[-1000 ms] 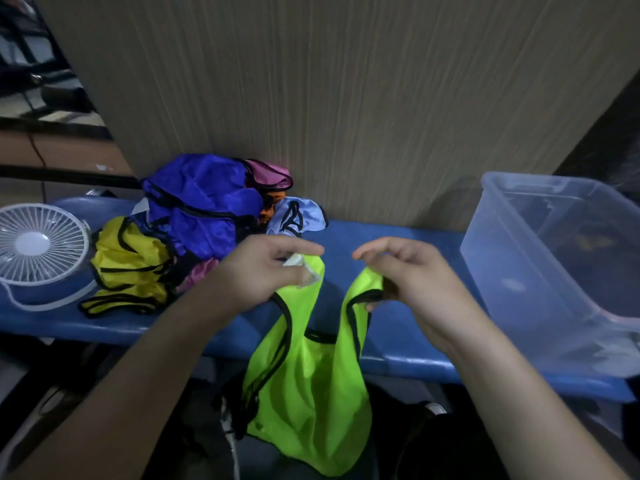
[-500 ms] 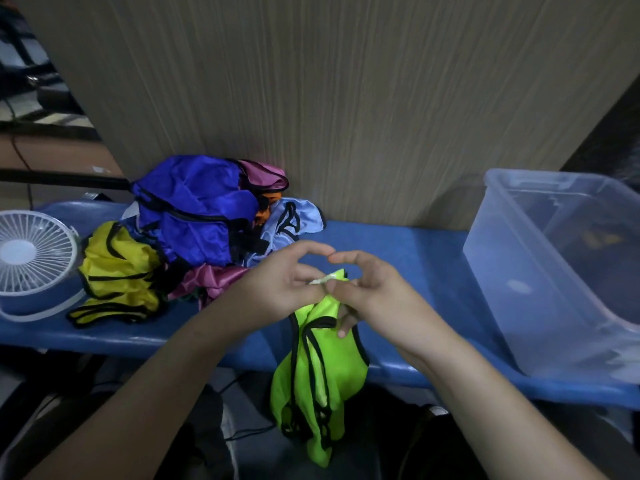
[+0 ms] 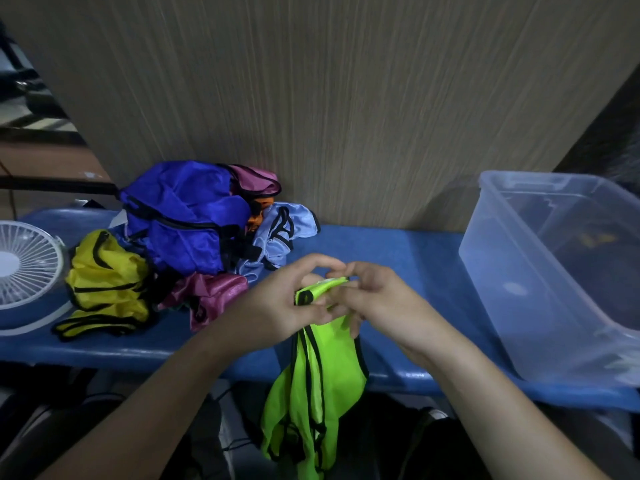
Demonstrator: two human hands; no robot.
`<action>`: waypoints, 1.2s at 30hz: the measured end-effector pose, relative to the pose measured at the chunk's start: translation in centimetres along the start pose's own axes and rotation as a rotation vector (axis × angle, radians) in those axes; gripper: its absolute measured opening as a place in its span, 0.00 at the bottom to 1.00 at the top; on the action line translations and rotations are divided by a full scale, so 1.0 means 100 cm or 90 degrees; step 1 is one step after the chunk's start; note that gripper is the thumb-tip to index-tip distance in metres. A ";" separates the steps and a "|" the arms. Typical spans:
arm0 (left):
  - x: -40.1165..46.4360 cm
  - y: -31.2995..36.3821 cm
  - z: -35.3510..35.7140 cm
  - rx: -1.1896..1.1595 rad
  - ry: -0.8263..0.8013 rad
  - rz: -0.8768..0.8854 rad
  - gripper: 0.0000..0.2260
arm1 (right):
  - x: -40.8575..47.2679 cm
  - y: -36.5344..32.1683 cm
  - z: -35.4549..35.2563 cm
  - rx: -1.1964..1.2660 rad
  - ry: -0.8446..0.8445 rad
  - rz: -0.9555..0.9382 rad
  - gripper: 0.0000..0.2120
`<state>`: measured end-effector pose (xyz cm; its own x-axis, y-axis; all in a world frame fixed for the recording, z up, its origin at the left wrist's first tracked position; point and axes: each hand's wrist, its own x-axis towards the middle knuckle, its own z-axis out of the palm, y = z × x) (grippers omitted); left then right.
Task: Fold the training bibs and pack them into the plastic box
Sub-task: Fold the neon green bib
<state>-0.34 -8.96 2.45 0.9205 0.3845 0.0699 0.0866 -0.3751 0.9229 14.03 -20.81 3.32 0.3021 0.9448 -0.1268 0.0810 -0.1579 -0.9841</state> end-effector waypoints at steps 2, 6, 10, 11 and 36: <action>0.000 -0.002 -0.001 -0.016 -0.025 0.003 0.20 | 0.001 0.002 -0.001 -0.027 -0.002 0.005 0.06; 0.001 -0.005 -0.008 -0.092 -0.013 -0.018 0.19 | 0.001 0.007 -0.002 -0.185 0.011 0.005 0.06; 0.000 -0.002 -0.016 -0.109 -0.039 0.012 0.13 | 0.002 0.013 -0.006 -0.353 0.022 -0.062 0.11; -0.001 0.000 -0.017 -0.104 -0.035 0.020 0.12 | 0.003 0.014 -0.007 -0.353 0.020 -0.086 0.12; 0.003 -0.015 -0.033 0.167 0.161 0.116 0.09 | 0.014 0.035 0.009 -0.093 0.030 -0.251 0.14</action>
<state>-1.46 -5.56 2.35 0.8096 0.4755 0.3441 0.0561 -0.6462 0.7611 13.87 -19.82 -0.38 0.2636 0.9273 0.2657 0.3326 0.1712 -0.9274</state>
